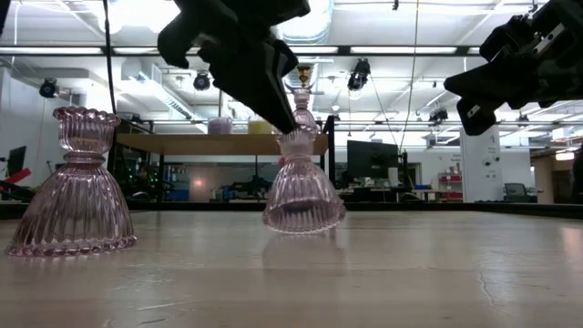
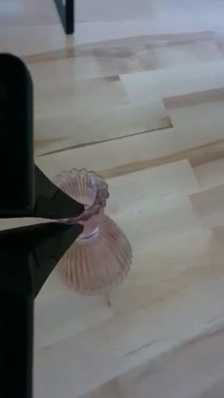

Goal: Pick & Place candle stick holders
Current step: Put the right pink candle holder on the shelf aligned with the pink candle holder

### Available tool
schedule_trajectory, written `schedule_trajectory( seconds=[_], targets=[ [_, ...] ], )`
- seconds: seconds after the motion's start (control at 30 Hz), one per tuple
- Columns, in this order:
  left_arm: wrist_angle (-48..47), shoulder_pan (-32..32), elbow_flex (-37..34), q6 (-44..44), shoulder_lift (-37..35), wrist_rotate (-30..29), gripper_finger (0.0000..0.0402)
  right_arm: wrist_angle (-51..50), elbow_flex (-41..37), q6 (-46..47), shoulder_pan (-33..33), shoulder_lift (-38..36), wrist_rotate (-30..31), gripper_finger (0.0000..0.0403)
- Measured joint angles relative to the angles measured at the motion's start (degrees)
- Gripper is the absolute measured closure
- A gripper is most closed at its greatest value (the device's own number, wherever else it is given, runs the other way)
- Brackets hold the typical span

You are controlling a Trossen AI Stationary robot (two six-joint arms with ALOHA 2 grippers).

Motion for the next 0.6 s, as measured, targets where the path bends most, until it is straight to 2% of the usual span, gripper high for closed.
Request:
schedule_trajectory(
  seconds=[0.5,0.6],
  targets=[
    [-3.0,0.4,0.6,-1.4,-0.1,0.0,0.04,0.0,0.0,0.0,0.0,0.0,0.0,0.0394],
    [-2.6,0.8,0.5,-4.7,-0.1,3.8,0.0399,0.0,0.0,0.0,0.0,0.0,0.0,0.0394]
  ],
)
